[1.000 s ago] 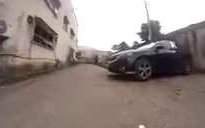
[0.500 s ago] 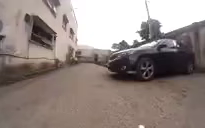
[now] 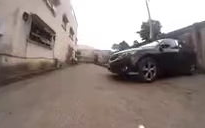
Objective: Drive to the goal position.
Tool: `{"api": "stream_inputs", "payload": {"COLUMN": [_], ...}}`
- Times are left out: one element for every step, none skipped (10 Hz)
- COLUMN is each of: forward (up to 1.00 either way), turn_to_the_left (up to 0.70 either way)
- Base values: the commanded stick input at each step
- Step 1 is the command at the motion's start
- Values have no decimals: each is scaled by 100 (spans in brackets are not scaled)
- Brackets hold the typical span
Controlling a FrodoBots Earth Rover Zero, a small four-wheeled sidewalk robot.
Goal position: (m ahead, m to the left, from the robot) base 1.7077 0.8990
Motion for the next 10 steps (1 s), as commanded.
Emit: {"api": "stream_inputs", "payload": {"forward": [30,30,30,30,30,30,30,30,30,30], "turn_to_the_left": [47,53,59,40,16,0,0,0,0,0]}}
